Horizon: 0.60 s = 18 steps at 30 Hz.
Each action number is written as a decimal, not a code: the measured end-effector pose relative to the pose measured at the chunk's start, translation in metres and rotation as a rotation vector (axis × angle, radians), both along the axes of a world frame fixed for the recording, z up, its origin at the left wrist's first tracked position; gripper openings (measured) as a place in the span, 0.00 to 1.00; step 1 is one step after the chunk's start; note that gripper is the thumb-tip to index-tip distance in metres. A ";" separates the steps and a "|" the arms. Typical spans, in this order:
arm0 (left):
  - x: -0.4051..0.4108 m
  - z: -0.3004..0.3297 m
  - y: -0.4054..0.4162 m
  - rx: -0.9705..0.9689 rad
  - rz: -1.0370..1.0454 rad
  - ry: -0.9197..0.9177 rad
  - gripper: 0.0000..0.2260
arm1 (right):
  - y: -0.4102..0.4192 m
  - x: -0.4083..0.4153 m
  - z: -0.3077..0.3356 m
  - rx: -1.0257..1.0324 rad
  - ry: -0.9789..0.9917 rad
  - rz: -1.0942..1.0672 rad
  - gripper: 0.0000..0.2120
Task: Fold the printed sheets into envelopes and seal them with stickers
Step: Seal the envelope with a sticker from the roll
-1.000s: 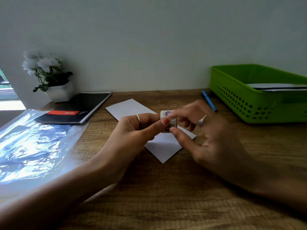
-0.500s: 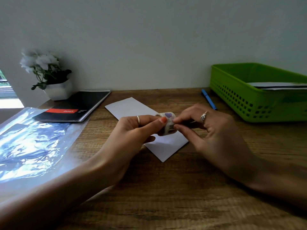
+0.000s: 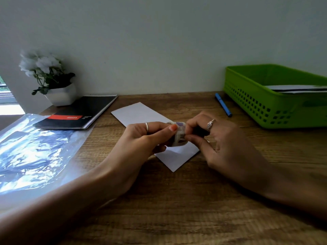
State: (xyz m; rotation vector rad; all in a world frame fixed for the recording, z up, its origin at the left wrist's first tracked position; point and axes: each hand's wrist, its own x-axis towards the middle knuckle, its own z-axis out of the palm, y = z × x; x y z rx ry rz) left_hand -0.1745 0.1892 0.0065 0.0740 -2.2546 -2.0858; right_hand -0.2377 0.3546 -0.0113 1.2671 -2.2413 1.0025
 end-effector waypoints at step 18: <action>-0.002 0.004 0.000 0.330 0.069 -0.170 0.09 | -0.001 0.001 -0.002 -0.024 0.038 0.028 0.15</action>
